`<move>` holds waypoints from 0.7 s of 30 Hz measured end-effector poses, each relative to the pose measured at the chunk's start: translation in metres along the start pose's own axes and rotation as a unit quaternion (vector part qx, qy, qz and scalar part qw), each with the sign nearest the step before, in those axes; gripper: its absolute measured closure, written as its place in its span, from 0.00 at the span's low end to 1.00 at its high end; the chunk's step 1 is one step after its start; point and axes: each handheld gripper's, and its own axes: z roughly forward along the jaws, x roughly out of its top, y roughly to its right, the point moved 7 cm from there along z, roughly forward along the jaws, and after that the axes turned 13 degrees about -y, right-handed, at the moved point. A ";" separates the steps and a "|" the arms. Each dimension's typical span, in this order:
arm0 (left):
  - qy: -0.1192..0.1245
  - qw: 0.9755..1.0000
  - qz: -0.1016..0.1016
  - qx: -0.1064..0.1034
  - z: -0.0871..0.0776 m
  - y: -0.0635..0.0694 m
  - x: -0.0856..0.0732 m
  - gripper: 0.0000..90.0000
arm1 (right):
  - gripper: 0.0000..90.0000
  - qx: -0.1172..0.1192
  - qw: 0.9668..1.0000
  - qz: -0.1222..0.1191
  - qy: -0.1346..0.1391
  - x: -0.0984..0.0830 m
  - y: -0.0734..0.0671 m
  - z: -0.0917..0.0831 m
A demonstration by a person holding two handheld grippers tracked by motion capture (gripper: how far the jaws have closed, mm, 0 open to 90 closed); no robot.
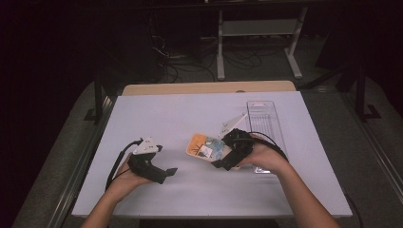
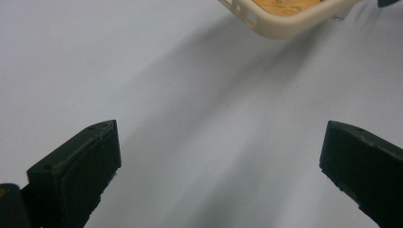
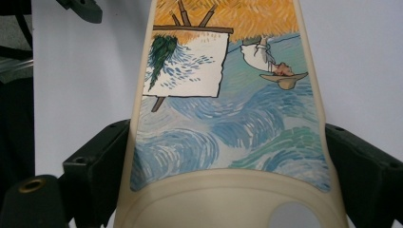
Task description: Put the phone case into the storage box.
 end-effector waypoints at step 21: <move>0.013 0.998 0.055 0.029 0.006 0.008 0.001 0.00 | 0.11 -0.008 1.000 0.007 0.005 0.000 0.002 -0.004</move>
